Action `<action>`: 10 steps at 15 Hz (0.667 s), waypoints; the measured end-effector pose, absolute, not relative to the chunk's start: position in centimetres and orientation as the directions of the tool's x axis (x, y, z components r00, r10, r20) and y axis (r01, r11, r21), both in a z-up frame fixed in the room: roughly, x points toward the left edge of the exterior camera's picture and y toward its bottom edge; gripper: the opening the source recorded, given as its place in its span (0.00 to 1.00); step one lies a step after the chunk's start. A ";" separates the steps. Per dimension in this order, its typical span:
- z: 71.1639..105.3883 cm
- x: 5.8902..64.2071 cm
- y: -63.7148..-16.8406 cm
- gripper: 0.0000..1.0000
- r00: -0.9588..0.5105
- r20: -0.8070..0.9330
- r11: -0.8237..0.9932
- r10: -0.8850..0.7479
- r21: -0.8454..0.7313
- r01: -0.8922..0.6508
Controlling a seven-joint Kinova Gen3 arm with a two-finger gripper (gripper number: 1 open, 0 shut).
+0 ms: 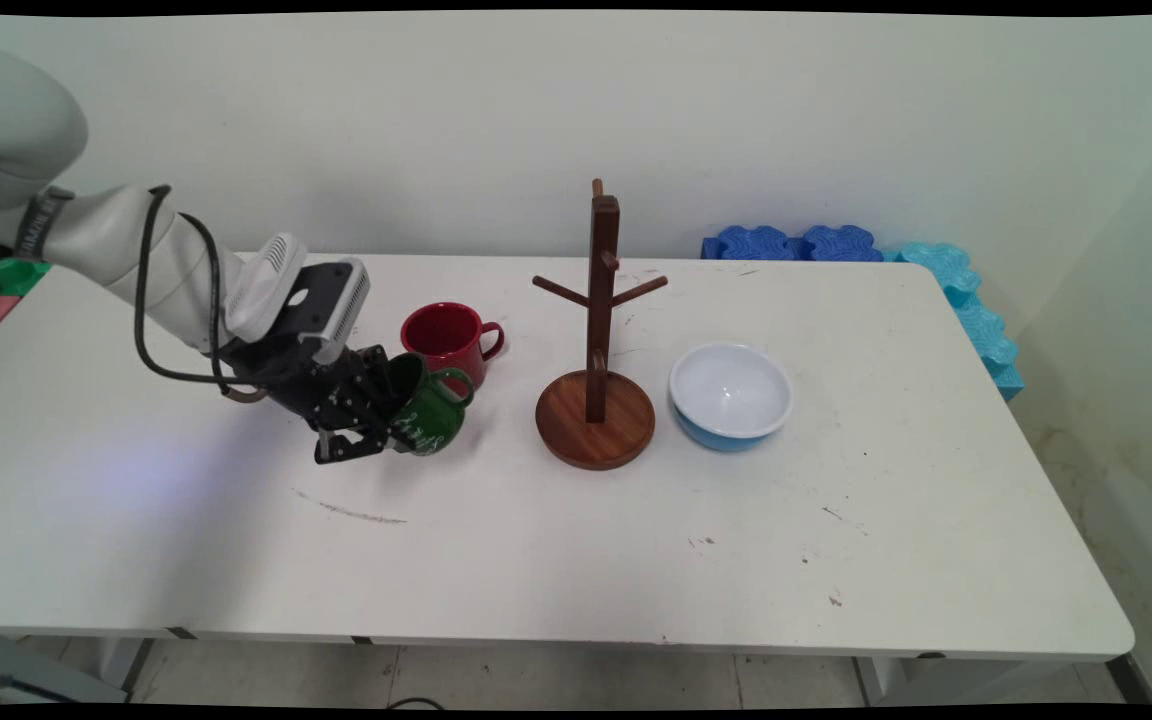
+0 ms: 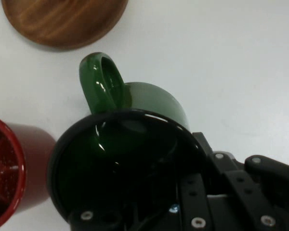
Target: Place the picked object on the table
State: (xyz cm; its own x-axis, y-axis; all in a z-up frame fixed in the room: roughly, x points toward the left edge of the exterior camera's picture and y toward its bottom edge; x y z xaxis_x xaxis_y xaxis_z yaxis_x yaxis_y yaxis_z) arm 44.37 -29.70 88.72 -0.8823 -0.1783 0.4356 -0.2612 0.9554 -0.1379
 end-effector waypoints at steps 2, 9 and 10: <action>88.3 44.4 -29.7 0.00 -0.893 0.417 0.957 -0.172 -0.145 -0.252; 86.4 43.9 -30.1 0.00 -0.922 0.353 0.959 -0.156 -0.168 -0.227; 86.2 43.8 -30.2 0.00 -0.925 0.347 0.959 -0.156 -0.171 -0.226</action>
State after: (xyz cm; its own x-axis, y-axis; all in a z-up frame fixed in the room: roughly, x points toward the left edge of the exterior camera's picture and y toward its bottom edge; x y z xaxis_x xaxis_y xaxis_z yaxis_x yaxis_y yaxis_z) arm 43.85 -30.21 86.21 -0.9248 -0.1555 0.3473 -0.2255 0.9591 -0.1709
